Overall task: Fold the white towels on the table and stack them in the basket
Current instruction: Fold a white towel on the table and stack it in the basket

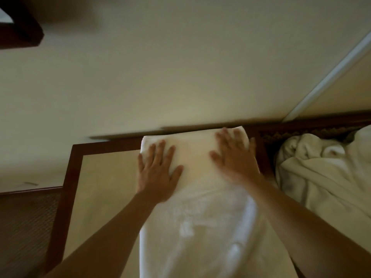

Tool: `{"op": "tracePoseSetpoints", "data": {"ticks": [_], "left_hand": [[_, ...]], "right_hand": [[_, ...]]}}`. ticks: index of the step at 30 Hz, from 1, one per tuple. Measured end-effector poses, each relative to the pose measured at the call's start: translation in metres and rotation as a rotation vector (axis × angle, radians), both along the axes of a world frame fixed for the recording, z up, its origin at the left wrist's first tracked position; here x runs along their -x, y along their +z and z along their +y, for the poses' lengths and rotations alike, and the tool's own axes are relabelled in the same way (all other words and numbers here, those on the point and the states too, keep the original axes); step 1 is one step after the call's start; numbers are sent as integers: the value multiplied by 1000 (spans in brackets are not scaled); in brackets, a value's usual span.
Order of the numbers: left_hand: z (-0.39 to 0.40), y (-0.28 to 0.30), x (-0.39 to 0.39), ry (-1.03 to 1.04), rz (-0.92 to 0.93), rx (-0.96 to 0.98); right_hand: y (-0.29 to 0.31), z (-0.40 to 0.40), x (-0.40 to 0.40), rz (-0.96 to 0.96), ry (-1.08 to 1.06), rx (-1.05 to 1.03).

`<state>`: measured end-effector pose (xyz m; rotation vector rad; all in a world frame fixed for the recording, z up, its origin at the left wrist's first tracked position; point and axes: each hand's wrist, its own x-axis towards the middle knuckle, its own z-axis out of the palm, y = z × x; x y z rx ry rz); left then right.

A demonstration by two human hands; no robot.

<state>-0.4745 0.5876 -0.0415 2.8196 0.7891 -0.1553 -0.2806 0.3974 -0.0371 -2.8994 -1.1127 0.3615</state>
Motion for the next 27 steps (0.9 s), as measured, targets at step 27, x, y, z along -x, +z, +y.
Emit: {"op": "tracePoseSetpoints", "data": {"ticks": [27], "left_hand": [[-32, 39, 88, 331, -215, 298]], "right_hand": [[32, -71, 63, 153, -484, -156]]}}
